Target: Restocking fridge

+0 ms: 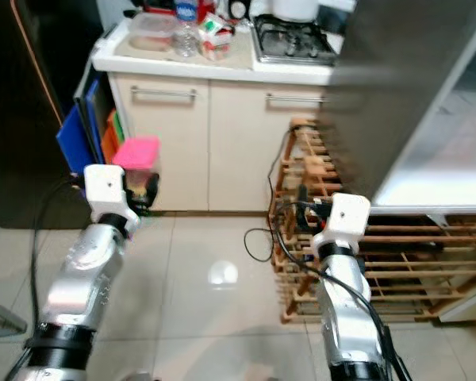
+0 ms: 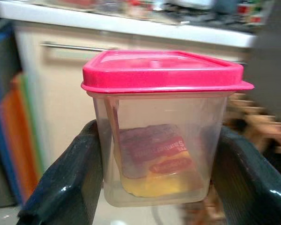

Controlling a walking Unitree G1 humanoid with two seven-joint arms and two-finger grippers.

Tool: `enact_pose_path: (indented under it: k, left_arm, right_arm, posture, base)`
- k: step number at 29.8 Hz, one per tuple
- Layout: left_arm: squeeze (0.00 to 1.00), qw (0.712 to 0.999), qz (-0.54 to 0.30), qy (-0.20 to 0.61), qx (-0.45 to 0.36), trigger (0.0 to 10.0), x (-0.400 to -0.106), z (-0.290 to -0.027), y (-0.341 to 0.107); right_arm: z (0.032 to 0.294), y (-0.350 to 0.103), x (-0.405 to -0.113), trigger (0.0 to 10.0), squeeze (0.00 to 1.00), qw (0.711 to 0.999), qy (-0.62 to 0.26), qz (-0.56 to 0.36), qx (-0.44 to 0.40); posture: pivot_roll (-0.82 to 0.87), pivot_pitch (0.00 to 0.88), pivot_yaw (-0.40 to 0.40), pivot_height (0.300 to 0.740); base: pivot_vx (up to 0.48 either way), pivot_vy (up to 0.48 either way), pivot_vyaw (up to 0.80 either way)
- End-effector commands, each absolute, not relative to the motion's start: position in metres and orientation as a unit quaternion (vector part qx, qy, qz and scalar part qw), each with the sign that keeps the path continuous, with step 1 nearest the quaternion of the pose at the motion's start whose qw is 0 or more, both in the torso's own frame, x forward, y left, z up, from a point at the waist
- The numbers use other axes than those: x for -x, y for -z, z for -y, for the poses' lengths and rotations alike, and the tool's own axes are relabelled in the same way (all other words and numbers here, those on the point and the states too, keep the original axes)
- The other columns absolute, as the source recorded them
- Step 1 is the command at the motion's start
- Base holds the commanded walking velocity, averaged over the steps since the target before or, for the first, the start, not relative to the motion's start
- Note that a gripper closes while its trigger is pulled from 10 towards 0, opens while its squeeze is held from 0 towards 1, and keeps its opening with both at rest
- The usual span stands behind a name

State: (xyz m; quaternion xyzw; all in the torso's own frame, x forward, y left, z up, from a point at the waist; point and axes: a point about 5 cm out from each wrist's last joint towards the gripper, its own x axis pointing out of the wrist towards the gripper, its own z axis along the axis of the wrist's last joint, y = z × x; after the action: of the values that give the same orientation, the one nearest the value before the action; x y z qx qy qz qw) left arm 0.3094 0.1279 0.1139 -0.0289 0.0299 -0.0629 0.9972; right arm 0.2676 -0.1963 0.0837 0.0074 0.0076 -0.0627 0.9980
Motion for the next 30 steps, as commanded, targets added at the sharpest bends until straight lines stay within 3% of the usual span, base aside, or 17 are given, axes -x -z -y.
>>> enact_pose_path:
  k: [1, 12, 30]
  left_arm:
    - [0.00, 0.998, -0.034, 0.056, 0.023, 10.0, -0.310, -0.134, -0.111]
    - [0.00, 0.998, -0.015, 0.063, 0.003, 10.0, -0.315, -0.131, -0.117]
    - [0.00, 0.998, -0.012, 0.061, 0.001, 10.0, -0.323, -0.130, -0.119]
  right_arm:
    - [0.193, -0.082, -0.269, 10.0, 0.00, 0.998, 0.053, -0.006, -0.014]
    - [0.192, -0.084, -0.271, 10.0, 0.00, 0.999, 0.050, 0.002, -0.014]
    - [0.189, -0.080, -0.272, 10.0, 0.00, 0.999, 0.049, -0.001, -0.016]
  posture:
    - [0.06, 0.000, -0.026, 0.740]
    - [0.05, 0.000, -0.020, 0.740]
    - [0.05, 0.000, -0.007, 0.740]
  base:
    - [0.000, -0.461, 0.00]
    - [0.000, -0.451, 0.00]
    - [0.277, -0.388, 0.00]
